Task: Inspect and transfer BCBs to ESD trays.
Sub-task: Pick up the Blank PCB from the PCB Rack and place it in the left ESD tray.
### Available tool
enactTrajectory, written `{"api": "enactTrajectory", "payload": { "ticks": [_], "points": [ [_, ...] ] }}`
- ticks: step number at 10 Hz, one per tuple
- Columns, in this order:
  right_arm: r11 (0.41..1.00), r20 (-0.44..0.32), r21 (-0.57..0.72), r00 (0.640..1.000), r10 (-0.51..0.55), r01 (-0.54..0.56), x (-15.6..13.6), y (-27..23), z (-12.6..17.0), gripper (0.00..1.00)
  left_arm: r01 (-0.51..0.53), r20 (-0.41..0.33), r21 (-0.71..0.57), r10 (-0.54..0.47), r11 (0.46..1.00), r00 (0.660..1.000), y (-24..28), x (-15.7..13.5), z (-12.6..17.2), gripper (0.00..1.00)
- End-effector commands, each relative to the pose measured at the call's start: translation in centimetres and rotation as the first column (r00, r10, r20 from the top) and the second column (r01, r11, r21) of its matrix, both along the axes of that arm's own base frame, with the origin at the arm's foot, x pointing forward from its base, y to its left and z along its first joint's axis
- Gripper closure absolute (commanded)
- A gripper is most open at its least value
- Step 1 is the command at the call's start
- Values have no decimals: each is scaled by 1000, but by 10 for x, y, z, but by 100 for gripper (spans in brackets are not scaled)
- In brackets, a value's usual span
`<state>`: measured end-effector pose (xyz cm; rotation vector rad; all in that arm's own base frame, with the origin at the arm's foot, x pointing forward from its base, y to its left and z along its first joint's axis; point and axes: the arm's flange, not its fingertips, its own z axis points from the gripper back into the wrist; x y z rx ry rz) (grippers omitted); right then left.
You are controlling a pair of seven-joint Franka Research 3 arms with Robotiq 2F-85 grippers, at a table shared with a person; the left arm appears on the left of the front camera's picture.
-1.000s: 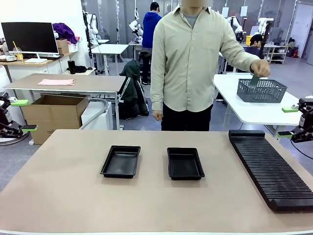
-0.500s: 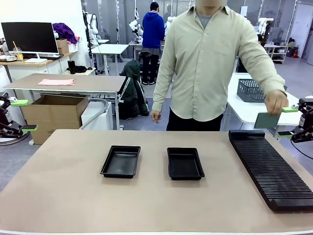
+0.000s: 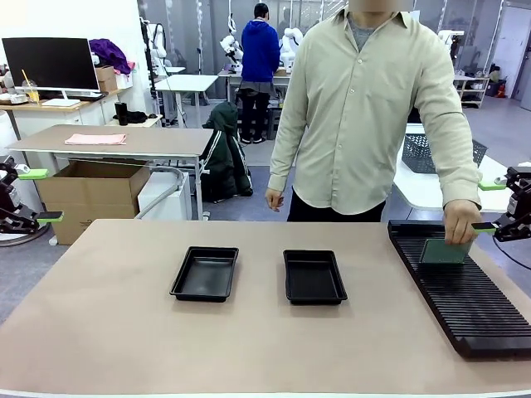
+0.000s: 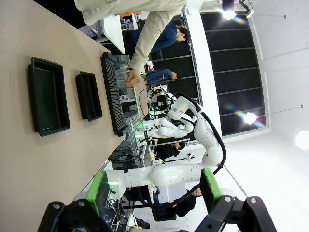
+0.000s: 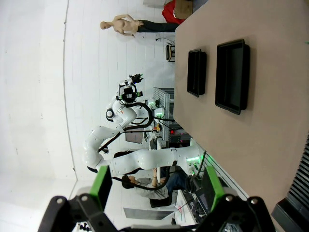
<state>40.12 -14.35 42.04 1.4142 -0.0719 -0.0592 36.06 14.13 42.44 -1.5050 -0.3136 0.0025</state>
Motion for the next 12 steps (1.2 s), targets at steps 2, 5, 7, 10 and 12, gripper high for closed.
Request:
{"api": "enactTrajectory", "payload": {
  "ticks": [2,5,7,10,12],
  "points": [
    [1000,1,-1,1000,0,0,0,0,1,0,0,0,0,0,1000,1000,0,0,0,0],
    [1000,1,-1,1000,0,0,0,0,1,0,0,0,0,0,1000,1000,0,0,0,0],
    [1000,1,-1,1000,0,0,0,0,1,0,0,0,0,0,1000,1000,0,0,0,0],
    [1000,1,-1,1000,0,0,0,0,1,0,0,0,0,0,1000,1000,0,0,0,0],
    [1000,1,-1,1000,0,0,0,0,1,0,0,0,0,0,1000,1000,0,0,0,0]
  ]
}}
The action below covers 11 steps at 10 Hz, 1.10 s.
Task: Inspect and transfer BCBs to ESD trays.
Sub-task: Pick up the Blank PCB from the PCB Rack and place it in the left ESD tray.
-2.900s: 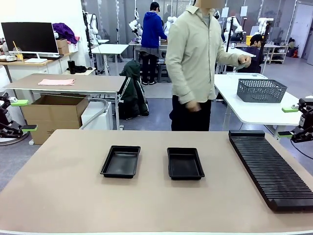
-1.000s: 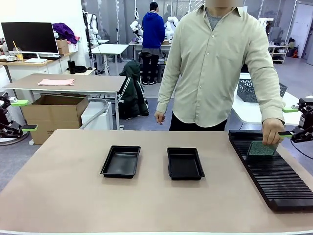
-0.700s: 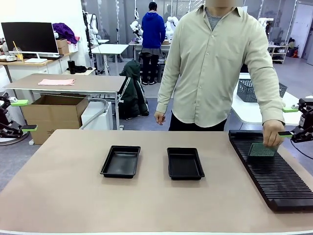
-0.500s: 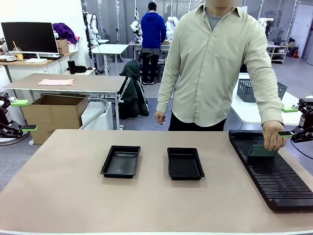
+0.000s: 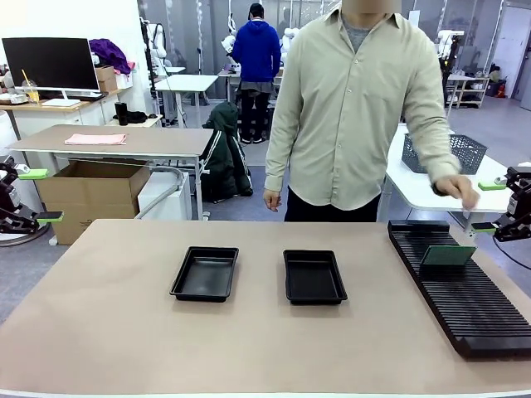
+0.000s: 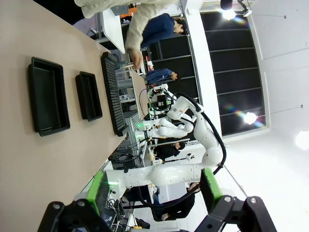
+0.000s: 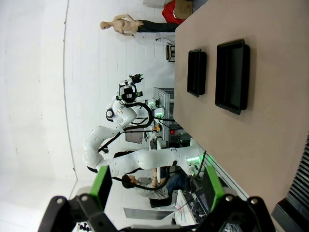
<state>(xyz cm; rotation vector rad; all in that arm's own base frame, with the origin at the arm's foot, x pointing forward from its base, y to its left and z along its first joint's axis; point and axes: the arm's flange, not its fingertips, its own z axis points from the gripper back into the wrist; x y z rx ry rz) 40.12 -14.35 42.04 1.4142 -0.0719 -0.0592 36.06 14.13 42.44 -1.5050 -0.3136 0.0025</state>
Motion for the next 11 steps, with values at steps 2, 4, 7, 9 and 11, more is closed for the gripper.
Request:
{"api": "enactTrajectory", "payload": {
  "ticks": [2,4,7,9,11],
  "points": [
    [1000,1,-1,1000,0,0,0,0,1,0,0,0,0,0,1000,1000,0,0,0,0],
    [1000,1,-1,1000,0,0,0,0,1,0,0,0,0,0,1000,1000,0,0,0,0],
    [995,76,-99,997,-25,33,7,-32,35,0,0,0,0,0,1000,1000,0,0,0,0],
    [979,165,-201,986,2,32,11,-50,73,0,0,0,0,0,1000,1000,0,0,0,0],
    [936,308,-352,946,101,15,19,-56,110,0,0,0,0,0,1000,1000,0,0,0,0]
  ]
}}
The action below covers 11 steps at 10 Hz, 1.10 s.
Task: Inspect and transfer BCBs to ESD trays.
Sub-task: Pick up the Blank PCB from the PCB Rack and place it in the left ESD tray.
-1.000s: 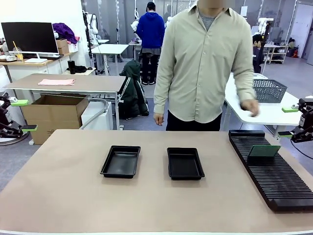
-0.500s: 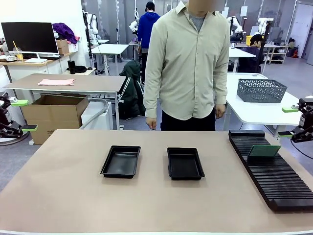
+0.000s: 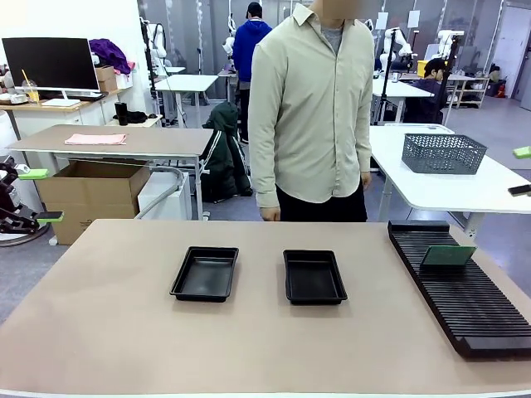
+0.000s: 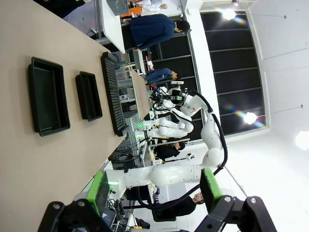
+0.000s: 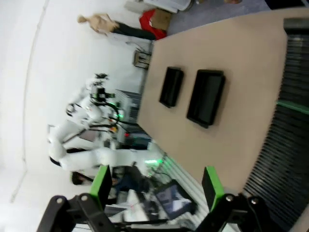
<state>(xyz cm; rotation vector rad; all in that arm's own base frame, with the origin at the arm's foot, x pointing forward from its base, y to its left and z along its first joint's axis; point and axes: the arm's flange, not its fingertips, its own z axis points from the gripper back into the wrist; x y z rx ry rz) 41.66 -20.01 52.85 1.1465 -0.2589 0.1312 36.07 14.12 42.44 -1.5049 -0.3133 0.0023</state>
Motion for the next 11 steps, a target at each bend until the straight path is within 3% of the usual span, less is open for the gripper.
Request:
{"api": "enactTrajectory", "payload": {
  "ticks": [1,4,6,7,11],
  "points": [
    [976,168,-213,982,85,-48,7,0,18,0,-1,0,0,1,1000,1000,0,0,0,0],
    [881,268,-464,933,240,-93,24,-3,45,0,-1,0,0,1,1000,1000,0,0,0,0],
    [791,308,-583,851,425,-184,29,4,59,0,-1,0,0,1,1000,1000,0,0,0,0],
    [746,319,-629,802,505,-219,31,10,62,0,-1,0,0,1,1000,1000,0,0,0,0],
    [466,253,-818,515,819,-338,31,43,66,0,-1,0,0,1,1000,1000,0,0,0,0]
  ]
}}
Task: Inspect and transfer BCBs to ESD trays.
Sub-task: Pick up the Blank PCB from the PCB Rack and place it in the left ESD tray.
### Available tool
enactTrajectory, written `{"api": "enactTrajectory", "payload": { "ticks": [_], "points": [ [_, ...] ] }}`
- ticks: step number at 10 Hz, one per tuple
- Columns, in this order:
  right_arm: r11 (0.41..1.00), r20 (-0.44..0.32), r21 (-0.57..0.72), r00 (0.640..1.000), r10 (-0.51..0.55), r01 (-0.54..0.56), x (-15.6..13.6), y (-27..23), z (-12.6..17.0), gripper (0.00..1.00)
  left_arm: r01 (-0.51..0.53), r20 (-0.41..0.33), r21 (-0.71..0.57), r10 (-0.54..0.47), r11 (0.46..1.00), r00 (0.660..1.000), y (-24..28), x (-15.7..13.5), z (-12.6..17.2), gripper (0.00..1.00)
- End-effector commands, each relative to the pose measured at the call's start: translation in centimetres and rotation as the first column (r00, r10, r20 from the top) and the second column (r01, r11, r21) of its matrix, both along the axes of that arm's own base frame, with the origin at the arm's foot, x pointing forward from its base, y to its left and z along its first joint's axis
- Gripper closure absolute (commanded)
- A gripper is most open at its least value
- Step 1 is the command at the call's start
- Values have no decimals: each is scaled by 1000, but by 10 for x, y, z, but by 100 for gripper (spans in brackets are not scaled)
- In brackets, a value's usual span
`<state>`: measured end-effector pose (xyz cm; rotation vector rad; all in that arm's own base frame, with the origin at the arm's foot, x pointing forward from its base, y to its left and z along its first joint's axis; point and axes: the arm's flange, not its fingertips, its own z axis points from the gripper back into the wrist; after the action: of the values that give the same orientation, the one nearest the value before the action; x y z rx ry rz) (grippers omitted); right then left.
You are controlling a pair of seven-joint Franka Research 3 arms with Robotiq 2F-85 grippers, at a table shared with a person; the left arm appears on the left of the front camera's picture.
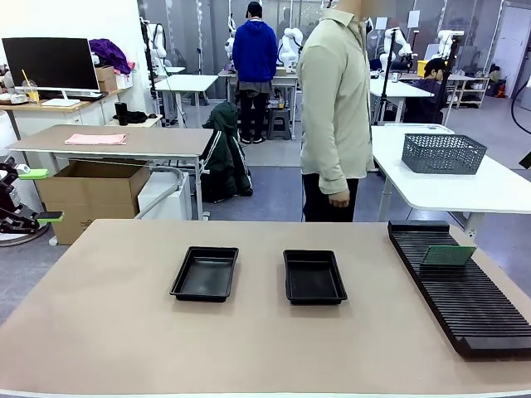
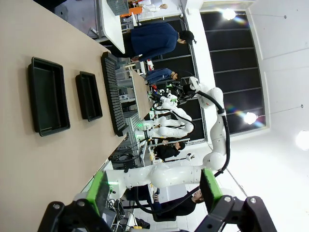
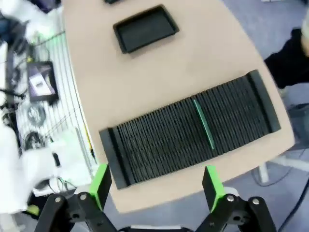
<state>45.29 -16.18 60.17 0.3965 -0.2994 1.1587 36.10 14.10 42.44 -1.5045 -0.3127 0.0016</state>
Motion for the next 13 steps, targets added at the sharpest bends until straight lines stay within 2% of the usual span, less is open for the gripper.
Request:
{"api": "enactTrajectory", "payload": {
  "ticks": [1,3,5,10,11,12,13],
  "points": [
    [987,113,-113,985,128,-115,-6,13,-6,0,-1,0,-1,1,1000,1000,0,-1,0,0],
    [947,210,-252,944,256,-201,-4,30,-6,0,-1,0,-1,1,1000,1000,0,-1,0,0],
    [907,222,-329,912,344,-262,1,46,-8,0,-1,0,-1,1,1000,1000,0,-1,0,0],
    [824,142,-491,907,397,-284,19,77,-28,0,-1,0,-1,1,1000,1000,0,-1,0,0],
    [823,135,-490,908,396,-286,19,79,-30,0,-1,0,-1,1,1000,1000,0,-1,0,0],
    [846,161,-470,917,364,-253,17,80,-28,0,-1,0,-1,1,1000,1000,0,-1,0,0],
    [829,142,-464,897,417,-312,20,74,-26,0,-1,0,-1,1,1000,1000,0,-1,0,0]
  ]
}}
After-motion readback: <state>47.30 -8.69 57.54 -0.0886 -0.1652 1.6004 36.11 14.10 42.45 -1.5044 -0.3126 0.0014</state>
